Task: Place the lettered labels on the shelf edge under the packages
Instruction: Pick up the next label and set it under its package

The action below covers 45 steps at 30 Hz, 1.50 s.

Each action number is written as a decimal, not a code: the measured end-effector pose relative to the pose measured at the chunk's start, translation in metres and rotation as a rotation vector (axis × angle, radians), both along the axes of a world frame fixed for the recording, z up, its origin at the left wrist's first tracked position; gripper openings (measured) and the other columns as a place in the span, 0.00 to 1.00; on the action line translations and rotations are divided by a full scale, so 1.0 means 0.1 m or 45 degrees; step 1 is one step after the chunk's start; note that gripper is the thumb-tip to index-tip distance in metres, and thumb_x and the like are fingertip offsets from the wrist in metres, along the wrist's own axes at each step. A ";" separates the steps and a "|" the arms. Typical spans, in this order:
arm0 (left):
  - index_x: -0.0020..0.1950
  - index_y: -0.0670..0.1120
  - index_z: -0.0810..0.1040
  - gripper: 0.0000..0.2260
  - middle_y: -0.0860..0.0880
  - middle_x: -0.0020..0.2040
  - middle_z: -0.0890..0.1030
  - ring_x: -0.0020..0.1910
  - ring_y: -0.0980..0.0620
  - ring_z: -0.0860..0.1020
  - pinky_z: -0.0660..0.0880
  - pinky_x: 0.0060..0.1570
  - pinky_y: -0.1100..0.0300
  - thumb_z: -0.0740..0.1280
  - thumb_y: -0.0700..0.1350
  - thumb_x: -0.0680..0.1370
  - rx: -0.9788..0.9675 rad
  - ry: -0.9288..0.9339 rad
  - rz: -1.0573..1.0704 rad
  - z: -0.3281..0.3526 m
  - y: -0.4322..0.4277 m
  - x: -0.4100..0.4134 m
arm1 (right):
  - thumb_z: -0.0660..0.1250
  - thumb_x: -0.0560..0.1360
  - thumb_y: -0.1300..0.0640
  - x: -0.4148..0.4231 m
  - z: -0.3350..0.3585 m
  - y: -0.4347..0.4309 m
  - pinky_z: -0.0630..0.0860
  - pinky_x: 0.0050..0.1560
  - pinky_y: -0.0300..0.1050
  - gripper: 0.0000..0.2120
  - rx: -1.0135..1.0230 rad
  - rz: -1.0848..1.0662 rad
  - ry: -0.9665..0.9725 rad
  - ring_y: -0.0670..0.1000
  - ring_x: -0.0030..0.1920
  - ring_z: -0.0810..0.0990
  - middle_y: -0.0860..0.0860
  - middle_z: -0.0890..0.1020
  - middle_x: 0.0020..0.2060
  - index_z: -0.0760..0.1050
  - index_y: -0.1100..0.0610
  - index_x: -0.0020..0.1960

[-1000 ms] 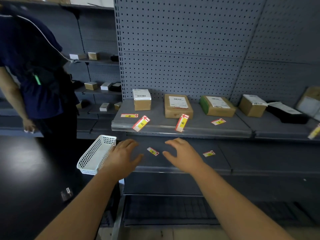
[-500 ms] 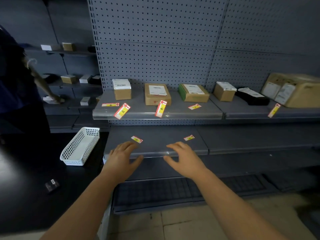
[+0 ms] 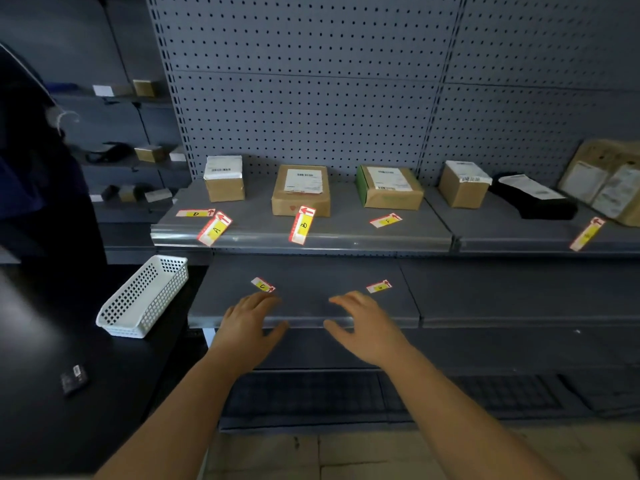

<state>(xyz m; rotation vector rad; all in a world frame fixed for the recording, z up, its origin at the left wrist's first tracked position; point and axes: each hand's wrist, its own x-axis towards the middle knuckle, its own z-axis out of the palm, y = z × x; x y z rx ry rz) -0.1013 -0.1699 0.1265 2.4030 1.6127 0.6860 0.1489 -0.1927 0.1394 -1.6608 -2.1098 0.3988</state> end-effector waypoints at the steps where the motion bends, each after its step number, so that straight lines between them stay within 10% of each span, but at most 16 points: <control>1: 0.65 0.51 0.73 0.27 0.52 0.64 0.74 0.63 0.49 0.71 0.69 0.60 0.48 0.55 0.64 0.72 -0.005 -0.004 0.019 -0.03 0.04 0.02 | 0.61 0.77 0.39 0.02 -0.03 0.07 0.69 0.64 0.46 0.24 -0.015 0.021 -0.003 0.47 0.65 0.68 0.45 0.71 0.65 0.67 0.47 0.70; 23: 0.63 0.50 0.73 0.19 0.51 0.61 0.75 0.53 0.47 0.76 0.67 0.59 0.48 0.65 0.57 0.75 -0.271 -0.012 0.115 -0.94 1.14 -1.20 | 0.63 0.76 0.40 -1.38 -1.08 1.30 0.73 0.57 0.45 0.23 -0.234 -0.001 0.056 0.49 0.59 0.75 0.46 0.76 0.59 0.72 0.49 0.67; 45: 0.65 0.48 0.73 0.19 0.48 0.64 0.74 0.63 0.45 0.71 0.65 0.61 0.47 0.65 0.54 0.76 -0.316 -0.014 0.024 -1.71 2.24 -1.49 | 0.59 0.78 0.43 -1.71 -2.10 2.67 0.71 0.59 0.50 0.20 -0.244 -0.304 -0.202 0.56 0.61 0.73 0.52 0.75 0.61 0.71 0.50 0.67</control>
